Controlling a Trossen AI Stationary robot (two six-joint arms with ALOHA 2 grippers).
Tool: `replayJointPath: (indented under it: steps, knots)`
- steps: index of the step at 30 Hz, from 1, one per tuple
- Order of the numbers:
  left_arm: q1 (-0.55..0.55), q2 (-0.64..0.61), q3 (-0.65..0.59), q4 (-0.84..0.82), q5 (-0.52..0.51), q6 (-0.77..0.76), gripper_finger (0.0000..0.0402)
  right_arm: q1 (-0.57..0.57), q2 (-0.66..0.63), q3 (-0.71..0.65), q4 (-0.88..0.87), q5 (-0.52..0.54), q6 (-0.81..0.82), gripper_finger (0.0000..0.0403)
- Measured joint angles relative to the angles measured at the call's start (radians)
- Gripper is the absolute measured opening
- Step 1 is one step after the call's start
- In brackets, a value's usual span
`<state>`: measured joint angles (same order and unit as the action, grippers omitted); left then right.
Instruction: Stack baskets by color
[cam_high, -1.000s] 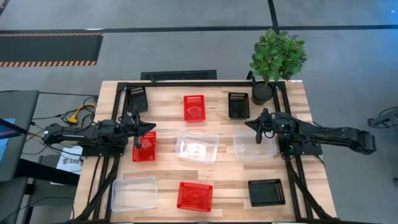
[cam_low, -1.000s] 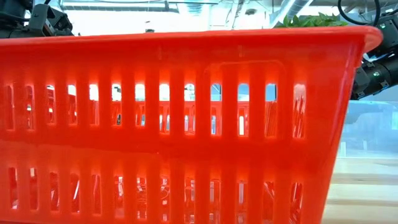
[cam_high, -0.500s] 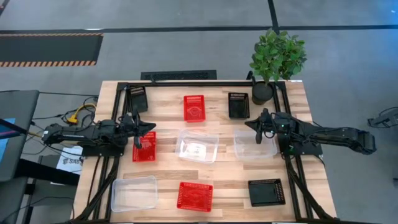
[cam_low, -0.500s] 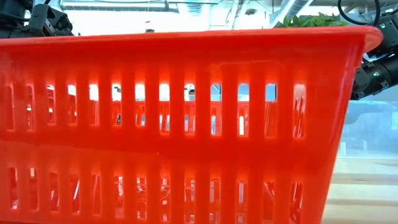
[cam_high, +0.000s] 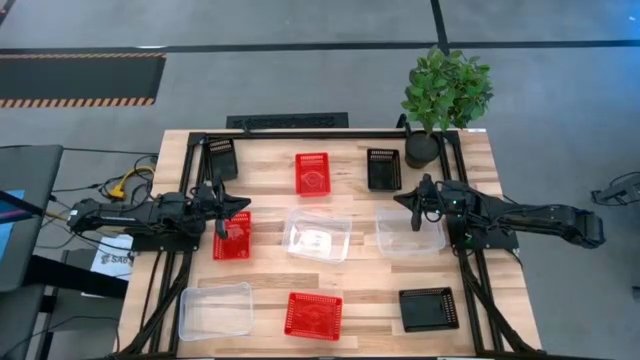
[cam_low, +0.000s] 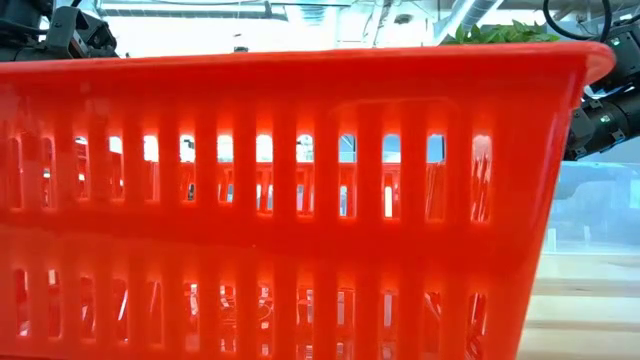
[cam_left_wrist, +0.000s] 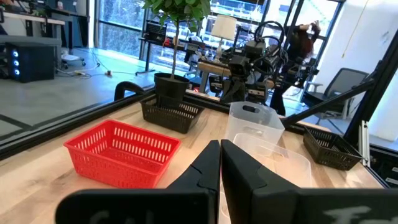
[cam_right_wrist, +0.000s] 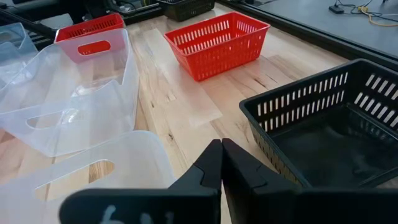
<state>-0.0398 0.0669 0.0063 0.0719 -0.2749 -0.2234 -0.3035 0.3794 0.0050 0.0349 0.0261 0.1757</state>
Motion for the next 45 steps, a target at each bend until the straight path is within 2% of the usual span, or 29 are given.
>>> replayJointPath:
  steps: [5,10,17,21,34,40,45]
  knots:
    - [0.0,0.0,0.0,0.0,0.0,0.002,0.0,0.0,0.0,0.0,0.001,0.0,-0.008,0.0033]
    - [0.0,0.0,0.0,0.0,-0.001,-0.004,0.0,0.0,0.0,0.0,0.004,0.001,-0.132,0.0033]
    - [0.0,0.0,0.0,0.024,-0.025,-0.053,0.0,0.0,0.0,0.015,0.011,0.001,-0.141,0.0033]
    - [0.0,0.0,0.008,0.086,-0.025,0.015,0.0,0.0,-0.001,0.054,0.026,0.0,-0.142,0.0033]
    - [0.0,0.001,0.15,0.084,-0.083,0.309,0.0,0.044,0.019,0.249,0.02,-0.006,-0.205,0.0033]
    - [0.0,0.012,0.206,0.075,-0.076,0.39,0.0005,0.05,0.077,0.376,-0.088,-0.002,-0.21,0.0033]
    - [0.0,0.052,0.251,0.076,-0.073,0.434,0.0032,0.05,0.159,0.473,-0.17,-0.001,-0.211,0.0039]
